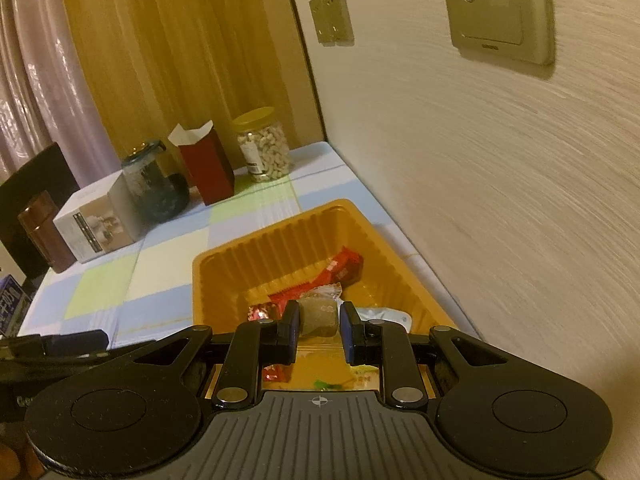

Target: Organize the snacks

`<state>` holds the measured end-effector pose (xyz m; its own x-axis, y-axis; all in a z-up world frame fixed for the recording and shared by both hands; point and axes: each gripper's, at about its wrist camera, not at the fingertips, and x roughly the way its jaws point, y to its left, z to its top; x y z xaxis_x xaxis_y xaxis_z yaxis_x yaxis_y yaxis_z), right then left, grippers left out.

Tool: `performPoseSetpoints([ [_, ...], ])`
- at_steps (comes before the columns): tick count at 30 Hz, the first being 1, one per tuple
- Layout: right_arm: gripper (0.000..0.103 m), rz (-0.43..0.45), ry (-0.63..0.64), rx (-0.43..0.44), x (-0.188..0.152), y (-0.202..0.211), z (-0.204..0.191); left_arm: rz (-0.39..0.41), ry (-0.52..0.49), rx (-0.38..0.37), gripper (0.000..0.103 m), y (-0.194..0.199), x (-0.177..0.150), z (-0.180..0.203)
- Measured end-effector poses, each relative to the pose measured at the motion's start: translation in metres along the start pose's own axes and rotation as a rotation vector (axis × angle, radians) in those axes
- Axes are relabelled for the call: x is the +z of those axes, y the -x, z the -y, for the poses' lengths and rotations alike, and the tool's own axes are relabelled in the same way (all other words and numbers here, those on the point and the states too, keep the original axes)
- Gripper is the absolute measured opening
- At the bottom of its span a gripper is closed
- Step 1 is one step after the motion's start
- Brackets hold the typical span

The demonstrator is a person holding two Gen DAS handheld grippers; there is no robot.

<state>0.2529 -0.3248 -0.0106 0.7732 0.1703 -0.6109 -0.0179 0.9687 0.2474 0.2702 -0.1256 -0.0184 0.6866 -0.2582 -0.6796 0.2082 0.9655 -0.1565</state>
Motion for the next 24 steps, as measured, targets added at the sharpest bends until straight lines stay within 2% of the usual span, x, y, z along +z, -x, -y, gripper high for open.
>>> performPoseSetpoints([
  [4, 0.022, 0.012, -0.014, 0.038, 0.005, -0.004, -0.001, 0.001, 0.0, 0.011, 0.083, -0.001, 0.0, -0.001],
  [6, 0.044, 0.021, -0.026, 0.053, 0.007, -0.005, -0.001, 0.0, -0.003, 0.016, 0.085, 0.0, -0.001, -0.002],
  [7, 0.069, 0.03, -0.032, 0.049, 0.008, -0.004, 0.0, 0.0, -0.005, 0.022, 0.088, 0.001, -0.002, -0.003],
  [8, 0.072, 0.044, -0.043, 0.049, 0.007, -0.002, 0.001, 0.001, -0.007, 0.026, 0.089, 0.001, -0.003, -0.003],
  [17, 0.072, 0.01, -0.069, 0.003, -0.004, 0.014, 0.013, 0.018, 0.005, 0.052, 0.101, 0.017, -0.013, -0.01],
  [24, 0.072, -0.012, -0.074, -0.028, -0.015, 0.04, 0.009, 0.046, 0.016, 0.067, 0.102, 0.047, -0.019, -0.011],
])
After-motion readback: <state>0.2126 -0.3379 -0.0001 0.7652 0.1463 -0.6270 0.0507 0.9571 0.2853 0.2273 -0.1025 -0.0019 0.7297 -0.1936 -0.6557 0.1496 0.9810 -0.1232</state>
